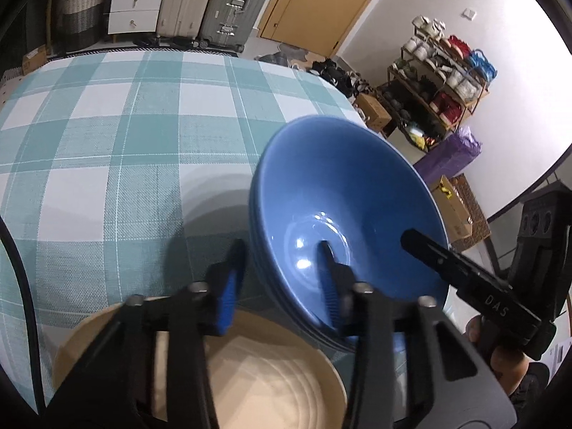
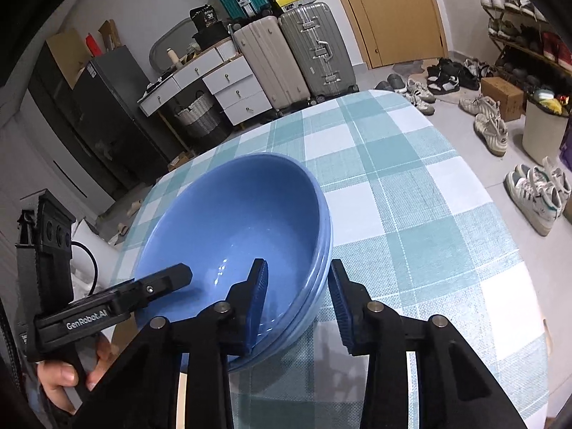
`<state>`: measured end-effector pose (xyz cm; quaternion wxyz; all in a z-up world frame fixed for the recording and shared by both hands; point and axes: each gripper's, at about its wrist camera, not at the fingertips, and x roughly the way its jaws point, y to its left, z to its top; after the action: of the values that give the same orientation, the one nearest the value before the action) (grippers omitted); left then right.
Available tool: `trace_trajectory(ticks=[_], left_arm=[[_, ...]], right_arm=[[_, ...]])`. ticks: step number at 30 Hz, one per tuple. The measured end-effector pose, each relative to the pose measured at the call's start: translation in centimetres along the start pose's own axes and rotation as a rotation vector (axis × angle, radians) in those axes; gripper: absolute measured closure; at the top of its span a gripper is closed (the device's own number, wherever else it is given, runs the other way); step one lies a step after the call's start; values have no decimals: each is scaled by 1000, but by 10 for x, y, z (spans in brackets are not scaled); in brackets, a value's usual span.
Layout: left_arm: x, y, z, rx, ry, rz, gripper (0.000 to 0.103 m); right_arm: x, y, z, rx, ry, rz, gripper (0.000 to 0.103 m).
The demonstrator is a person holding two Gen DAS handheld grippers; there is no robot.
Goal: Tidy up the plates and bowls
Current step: 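Grasp the three-bowl stack rim with both tools, then lift the bowl stack and carry it over the cream plate stack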
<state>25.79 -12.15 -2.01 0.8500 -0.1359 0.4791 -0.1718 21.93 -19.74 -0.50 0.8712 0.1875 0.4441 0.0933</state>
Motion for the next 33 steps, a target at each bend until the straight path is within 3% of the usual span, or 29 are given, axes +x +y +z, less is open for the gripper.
trace_trajectory(ticks=[6,19,33], left_arm=[[-2,-9,-2,41,-19,51,72],[-18,-19,-5,67,-54,51,72],[-76,-38,-18,104,-127,44,72]], right_arm=[[-3,3,-1,-5,-13,-23,72],[-16,7,-3,-11,-33,-23,73],[-59,24,-7,-44,-87,-22,73]])
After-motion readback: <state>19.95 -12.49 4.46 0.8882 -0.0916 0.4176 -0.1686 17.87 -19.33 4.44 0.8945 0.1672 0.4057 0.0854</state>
